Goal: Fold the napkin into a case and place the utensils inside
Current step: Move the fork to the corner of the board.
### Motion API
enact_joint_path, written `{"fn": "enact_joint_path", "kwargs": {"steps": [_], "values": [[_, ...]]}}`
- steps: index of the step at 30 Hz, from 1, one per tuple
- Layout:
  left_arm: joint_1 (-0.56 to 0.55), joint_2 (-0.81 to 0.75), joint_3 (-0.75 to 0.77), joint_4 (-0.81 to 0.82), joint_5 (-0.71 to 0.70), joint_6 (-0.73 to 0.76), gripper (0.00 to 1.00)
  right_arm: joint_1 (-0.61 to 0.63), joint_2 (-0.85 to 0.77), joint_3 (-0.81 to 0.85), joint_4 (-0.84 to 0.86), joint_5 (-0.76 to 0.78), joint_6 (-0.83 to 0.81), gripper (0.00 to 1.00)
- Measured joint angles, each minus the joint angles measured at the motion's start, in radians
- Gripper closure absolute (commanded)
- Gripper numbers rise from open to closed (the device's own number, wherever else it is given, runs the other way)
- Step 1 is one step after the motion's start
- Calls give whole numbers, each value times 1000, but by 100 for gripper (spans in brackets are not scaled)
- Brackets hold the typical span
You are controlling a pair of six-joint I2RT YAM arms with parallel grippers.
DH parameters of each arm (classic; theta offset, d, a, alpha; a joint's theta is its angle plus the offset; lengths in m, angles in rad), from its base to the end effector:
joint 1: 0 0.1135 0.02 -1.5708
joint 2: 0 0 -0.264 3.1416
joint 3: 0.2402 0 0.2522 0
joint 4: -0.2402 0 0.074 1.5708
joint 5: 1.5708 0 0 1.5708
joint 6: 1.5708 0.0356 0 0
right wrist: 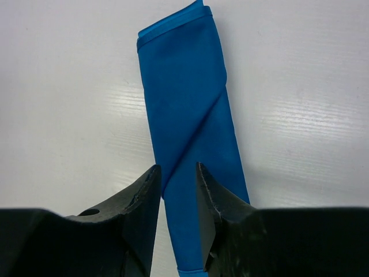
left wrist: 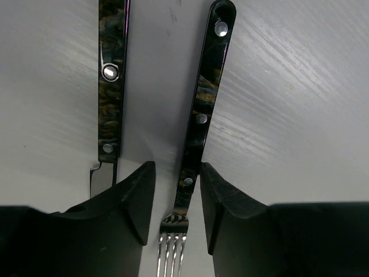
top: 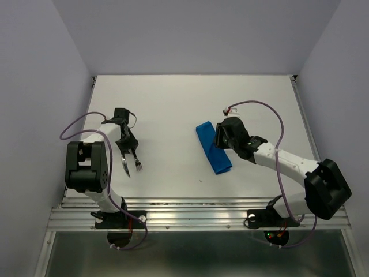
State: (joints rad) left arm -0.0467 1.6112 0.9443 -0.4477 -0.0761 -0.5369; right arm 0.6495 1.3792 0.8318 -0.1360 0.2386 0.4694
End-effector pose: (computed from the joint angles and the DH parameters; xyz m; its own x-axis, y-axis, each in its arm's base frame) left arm 0.3083 -0.0117 0.1746 -0.7773 -0.4742 -0.4135 -0.4474 0.8787 -0.1667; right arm 0.2395 0.1713 0.2278 -0.6483 0.0596 -0.7591 -0.1664 0.9617 0.2177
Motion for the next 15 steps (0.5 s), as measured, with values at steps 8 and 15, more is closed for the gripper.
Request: {"fn": "enact_joint_path", "kwargs": {"steps": [8, 15], "values": [[-69, 31, 2, 40, -5, -60, 73, 0, -61, 0, -15, -1, -1, 60], [-259, 44, 0, 114, 32, -203, 73, 0, -62, 0, -32, -9, -3, 60]]}}
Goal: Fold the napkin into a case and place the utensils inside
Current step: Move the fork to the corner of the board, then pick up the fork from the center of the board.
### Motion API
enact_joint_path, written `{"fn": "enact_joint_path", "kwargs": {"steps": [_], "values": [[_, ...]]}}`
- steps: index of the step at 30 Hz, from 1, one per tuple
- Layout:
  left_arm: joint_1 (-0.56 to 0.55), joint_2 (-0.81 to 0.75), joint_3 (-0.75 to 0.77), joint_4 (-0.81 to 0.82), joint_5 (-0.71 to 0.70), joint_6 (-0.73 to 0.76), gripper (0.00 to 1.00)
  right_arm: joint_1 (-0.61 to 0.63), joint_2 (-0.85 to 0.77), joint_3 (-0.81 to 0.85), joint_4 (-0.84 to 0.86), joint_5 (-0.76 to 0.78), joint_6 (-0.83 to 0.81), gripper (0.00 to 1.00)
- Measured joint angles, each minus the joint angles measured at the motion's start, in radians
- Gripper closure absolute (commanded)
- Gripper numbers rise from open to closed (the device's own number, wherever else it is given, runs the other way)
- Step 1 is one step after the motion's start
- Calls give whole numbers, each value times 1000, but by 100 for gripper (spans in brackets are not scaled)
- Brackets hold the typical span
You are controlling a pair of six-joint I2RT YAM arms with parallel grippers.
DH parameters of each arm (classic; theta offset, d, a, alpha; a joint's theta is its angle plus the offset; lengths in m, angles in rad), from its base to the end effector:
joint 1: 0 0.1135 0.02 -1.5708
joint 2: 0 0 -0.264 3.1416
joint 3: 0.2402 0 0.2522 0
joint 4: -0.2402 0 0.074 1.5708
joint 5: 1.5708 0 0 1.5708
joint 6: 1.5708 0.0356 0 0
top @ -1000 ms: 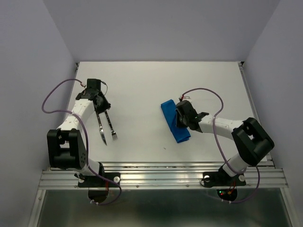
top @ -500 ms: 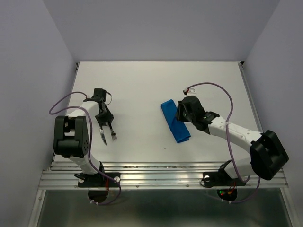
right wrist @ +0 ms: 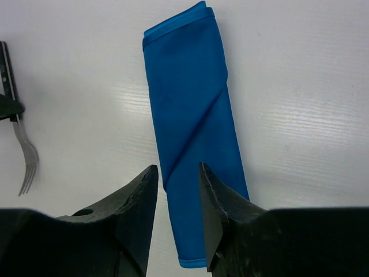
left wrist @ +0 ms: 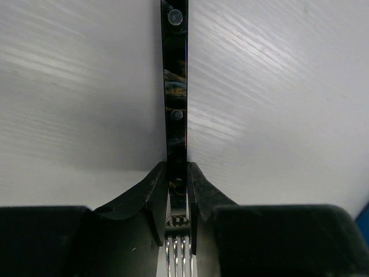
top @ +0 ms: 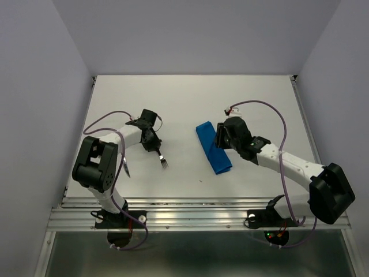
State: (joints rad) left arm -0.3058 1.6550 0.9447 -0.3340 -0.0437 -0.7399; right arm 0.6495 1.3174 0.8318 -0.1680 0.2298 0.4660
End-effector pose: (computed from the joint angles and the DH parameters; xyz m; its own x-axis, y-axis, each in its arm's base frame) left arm 0.3076 -0.0955 0.1676 -0.7976 -0.4545 -0.3966 -0.3492 0.8840 -0.3109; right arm 0.2317 0.1657 0.2417 -0.6325 0.0690 -0.7715 -0.1798 0.9557 0.2330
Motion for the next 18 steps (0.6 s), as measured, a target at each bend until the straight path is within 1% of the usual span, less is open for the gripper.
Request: {"fn": "enact_joint_path", "kwargs": {"steps": [1, 3, 4, 5, 8, 11, 16, 17, 18], "values": [[-28, 8, 4, 7, 10, -23, 73, 0, 1, 0, -3, -1, -1, 60], [-82, 35, 32, 16, 30, -60, 67, 0, 6, 1, -8, -4, -3, 58], [-116, 60, 59, 24, 44, -82, 55, 0, 13, 6, -14, -9, -7, 55], [-138, 84, 85, 30, 55, -95, 50, 0, 18, 11, -16, -16, -12, 53], [-185, 118, 130, 45, 78, -118, 38, 0, 35, 34, -35, -33, -30, 53], [-210, 118, 138, 48, 98, -124, 37, 5, 78, 81, -52, -47, -48, 52], [-195, 79, 138, -27, 80, -98, 37, 47, 156, 147, -70, -54, -56, 50], [-186, 62, 138, -47, 68, -85, 37, 60, 181, 166, -71, -53, -56, 49], [-171, 35, 138, -75, 55, -68, 37, 77, 218, 193, -71, -51, -58, 45]]}}
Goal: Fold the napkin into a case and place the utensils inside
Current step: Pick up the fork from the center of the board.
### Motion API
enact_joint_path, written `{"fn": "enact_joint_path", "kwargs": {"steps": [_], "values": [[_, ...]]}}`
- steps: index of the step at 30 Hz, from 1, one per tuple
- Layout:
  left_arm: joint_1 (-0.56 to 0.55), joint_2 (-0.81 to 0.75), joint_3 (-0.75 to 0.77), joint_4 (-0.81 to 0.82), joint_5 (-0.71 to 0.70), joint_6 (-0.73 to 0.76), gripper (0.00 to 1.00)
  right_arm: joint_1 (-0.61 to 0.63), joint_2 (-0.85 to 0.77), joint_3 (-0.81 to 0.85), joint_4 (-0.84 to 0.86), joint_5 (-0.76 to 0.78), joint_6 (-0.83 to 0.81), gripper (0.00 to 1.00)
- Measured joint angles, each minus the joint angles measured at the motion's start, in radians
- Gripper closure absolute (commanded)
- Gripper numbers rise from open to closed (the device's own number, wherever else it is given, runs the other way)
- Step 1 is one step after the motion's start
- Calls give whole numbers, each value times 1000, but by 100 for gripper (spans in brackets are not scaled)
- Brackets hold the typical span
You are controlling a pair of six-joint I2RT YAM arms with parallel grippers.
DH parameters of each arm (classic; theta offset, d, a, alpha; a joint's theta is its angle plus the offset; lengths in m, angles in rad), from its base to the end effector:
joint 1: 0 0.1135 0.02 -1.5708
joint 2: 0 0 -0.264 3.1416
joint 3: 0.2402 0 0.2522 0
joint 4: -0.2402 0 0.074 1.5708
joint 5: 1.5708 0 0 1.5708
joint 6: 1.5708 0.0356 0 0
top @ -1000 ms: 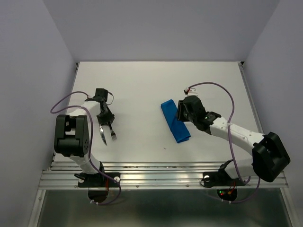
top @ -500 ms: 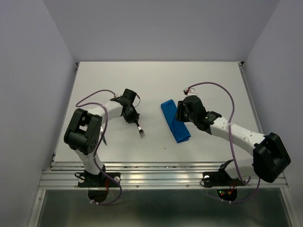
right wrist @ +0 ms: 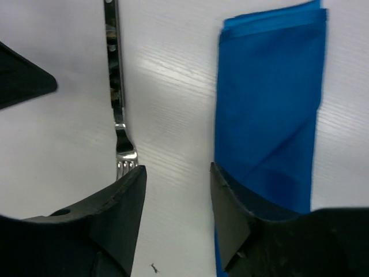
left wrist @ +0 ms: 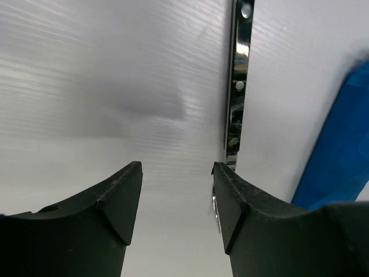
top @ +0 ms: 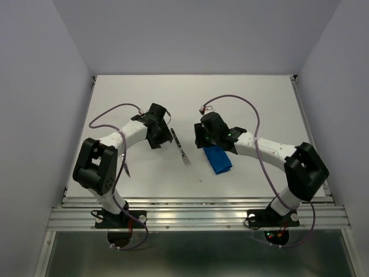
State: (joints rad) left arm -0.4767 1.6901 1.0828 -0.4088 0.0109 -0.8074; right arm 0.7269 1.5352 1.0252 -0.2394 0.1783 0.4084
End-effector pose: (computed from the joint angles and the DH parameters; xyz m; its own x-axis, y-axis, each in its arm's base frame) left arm 0.3060 -0.1584 0.1919 -0.8574 -0.3703 -0.3574 -0.2249 0.8943 -0.3869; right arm 0.2534 0.2169 0.2358 -0.6884 -0.0891 -0.7199 -0.3090 0.9339 0.1799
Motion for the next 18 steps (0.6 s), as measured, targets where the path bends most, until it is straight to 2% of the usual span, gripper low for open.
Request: {"fn": "enact_joint_path", "kwargs": {"steps": [5, 11, 14, 18], "values": [[138, -140, 39, -117, -100, 77, 37, 83, 215, 168, -15, -3, -18, 39], [309, -268, 88, -218, -233, 146, 37, 100, 404, 318, -31, -24, -43, 36], [320, -288, 105, -242, -257, 168, 37, 105, 474, 389, -55, -27, -55, 37], [319, -290, 101, -251, -256, 185, 38, 120, 557, 470, -75, -18, -73, 43]]}}
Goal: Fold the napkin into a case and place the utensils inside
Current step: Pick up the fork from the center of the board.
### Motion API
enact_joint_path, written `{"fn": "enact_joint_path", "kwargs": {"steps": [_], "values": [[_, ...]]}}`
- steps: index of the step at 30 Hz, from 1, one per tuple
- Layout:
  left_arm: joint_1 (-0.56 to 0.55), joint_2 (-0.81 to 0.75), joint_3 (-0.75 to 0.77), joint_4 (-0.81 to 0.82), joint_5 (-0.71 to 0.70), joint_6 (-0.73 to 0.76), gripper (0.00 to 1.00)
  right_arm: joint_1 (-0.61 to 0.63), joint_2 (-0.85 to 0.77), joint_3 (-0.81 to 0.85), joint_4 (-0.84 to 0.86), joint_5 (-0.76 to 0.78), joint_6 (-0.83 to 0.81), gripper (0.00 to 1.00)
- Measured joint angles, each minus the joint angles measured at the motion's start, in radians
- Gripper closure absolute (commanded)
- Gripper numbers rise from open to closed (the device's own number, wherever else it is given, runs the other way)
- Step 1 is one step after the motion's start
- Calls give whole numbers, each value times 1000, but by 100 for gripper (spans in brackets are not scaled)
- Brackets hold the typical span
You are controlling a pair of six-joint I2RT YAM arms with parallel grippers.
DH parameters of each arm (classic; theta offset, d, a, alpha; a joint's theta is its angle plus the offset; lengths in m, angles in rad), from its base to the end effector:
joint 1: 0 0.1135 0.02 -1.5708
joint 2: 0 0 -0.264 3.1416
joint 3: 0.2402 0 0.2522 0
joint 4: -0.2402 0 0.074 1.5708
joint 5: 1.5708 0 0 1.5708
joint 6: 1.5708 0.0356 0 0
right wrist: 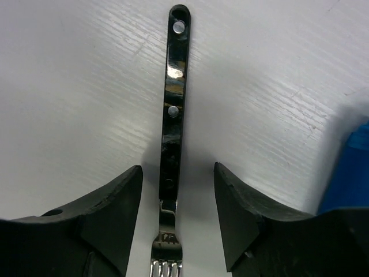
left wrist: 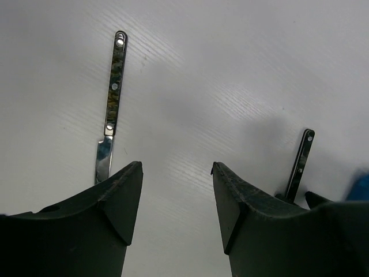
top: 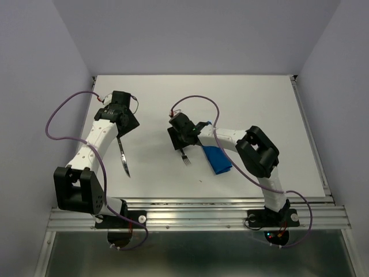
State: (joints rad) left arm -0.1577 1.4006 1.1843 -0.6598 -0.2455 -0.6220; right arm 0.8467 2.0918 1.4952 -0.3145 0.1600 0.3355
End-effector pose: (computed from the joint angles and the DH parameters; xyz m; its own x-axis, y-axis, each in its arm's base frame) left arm 0.2946 -0.0381 0.2963 -0.6159 -0.4744 -0.6291 -0.4431 0.8687 -0.2212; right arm 0.3054 0.3368 0.1682 -0.7165 -0.3195 -0.6202 -0.4649 0.8815 0.0829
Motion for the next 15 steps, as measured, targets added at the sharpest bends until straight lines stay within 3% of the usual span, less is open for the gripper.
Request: {"fn": "enact_joint_path", "kwargs": {"steps": [5, 8, 9, 11, 15], "values": [[-4, 0, -24, 6, 8, 11, 38, 49, 34, 48, -37, 56, -19, 51], [-4, 0, -46, 7, 17, 16, 38, 70, 49, 70, -61, 96, -25, 74], [-4, 0, -49, 7, 21, 17, 38, 73, 51, 77, -69, 100, -26, 88], [-4, -1, -54, 16, 29, 19, 38, 78, 55, 84, -74, 108, -20, 99], [-4, -2, -68, 37, 51, 21, 39, 80, 51, 81, -77, 111, -31, 99]]}}
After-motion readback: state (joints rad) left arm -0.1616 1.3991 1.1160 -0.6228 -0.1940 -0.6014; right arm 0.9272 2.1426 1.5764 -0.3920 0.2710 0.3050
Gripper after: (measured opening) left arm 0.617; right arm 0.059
